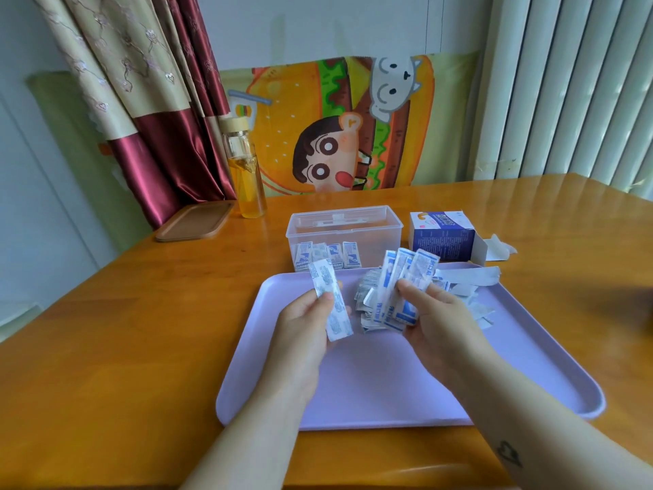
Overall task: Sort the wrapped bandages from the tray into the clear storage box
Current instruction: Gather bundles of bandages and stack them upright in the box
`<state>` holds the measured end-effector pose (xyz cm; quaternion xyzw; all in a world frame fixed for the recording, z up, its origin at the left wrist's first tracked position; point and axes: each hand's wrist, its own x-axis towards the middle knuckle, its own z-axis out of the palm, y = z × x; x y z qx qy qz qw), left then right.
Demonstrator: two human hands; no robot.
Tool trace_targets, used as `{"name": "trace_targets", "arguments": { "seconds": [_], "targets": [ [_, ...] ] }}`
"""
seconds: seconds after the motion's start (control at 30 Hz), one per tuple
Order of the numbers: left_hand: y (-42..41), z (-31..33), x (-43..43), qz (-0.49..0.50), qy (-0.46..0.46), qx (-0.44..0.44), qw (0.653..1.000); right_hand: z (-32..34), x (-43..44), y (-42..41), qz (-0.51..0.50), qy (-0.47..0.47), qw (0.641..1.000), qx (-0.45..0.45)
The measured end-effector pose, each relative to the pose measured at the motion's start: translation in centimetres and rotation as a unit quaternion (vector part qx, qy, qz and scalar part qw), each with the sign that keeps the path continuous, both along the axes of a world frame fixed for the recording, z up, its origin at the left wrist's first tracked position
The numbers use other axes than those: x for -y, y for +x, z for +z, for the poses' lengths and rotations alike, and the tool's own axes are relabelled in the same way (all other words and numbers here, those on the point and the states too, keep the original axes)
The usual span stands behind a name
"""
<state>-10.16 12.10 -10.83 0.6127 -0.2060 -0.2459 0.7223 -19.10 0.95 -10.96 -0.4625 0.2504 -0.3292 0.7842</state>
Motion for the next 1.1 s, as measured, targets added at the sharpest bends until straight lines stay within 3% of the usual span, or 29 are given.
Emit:
{"name": "trace_targets", "arguments": {
  "seconds": [0.3,0.43,0.57,0.8,1.1],
  "targets": [
    [6.9,5.4,1.5,0.061,0.045,0.175,0.982,2.7,2.7,0.8,0.051,0.068,0.996,0.037],
    [9.7,8.2,4.1,0.072,0.142,0.335,0.929,5.4,4.3,2.8,0.062,0.046,0.996,0.043],
    [12.3,9.8,7.1,0.068,0.199,0.420,0.883,7.5,6.3,5.3,0.053,0.048,0.996,0.053],
    [17.8,9.2,12.5,-0.033,0.335,0.395,0.855,9.0,9.7,10.4,0.052,0.014,0.998,0.009],
    [20.9,8.0,15.5,-0.208,0.501,0.401,0.738,9.0,13.1,16.0,0.072,-0.044,0.988,-0.131]
  ]
}}
